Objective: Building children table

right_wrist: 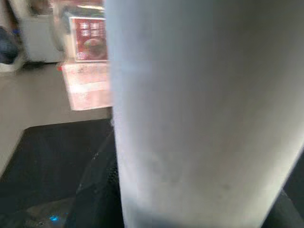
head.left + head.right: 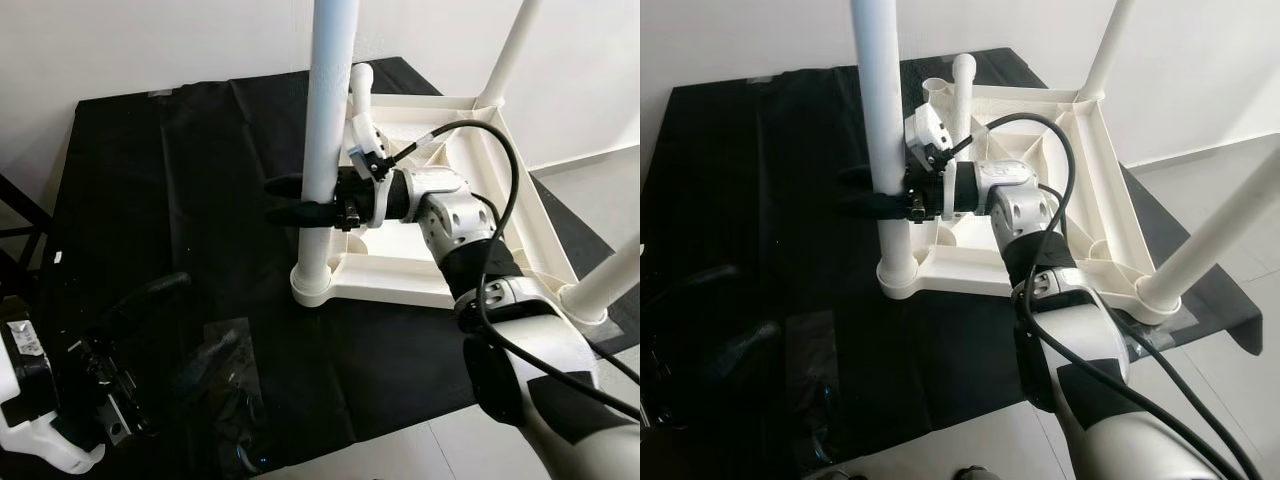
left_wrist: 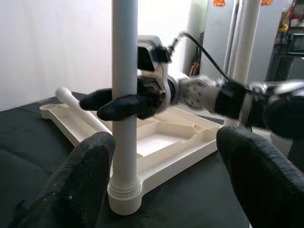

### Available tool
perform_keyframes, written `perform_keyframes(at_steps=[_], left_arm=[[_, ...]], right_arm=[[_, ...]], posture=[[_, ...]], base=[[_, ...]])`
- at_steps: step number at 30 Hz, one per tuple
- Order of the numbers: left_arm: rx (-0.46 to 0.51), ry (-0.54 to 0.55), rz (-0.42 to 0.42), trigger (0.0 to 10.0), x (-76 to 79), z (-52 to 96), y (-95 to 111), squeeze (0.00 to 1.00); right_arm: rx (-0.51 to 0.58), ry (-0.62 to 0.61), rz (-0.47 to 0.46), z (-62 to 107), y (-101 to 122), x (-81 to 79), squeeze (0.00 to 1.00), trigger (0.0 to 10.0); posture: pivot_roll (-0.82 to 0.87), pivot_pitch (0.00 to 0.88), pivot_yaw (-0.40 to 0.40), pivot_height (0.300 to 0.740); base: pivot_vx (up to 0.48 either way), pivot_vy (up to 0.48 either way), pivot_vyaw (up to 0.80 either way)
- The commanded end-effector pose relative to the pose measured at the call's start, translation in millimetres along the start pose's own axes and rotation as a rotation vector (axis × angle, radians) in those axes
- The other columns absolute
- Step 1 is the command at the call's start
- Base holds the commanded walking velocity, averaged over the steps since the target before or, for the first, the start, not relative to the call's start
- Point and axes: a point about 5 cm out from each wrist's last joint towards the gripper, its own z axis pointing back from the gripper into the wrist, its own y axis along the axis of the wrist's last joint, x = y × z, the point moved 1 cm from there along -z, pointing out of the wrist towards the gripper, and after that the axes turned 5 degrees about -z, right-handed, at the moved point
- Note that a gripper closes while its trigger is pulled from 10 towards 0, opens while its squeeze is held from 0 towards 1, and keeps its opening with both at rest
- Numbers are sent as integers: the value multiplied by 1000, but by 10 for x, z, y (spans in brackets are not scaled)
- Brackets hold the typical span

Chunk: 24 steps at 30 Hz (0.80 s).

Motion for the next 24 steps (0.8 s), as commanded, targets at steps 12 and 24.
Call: perform_keyframes(at_steps=[12,24], left_arm=[[4,-47,7,10000,-70,-59,-53,0],[11,-43,-5,10000,-82,-77,-51,0]], right_arm=[[-162,-907,69,28,-752,-861,0,0],[-170,-648,38,-116,-413,-663,1000,10000]], posture=[[42,152,-1,740],[75,150,-19,740]], base=[[0,0,0],[0,0,0]])
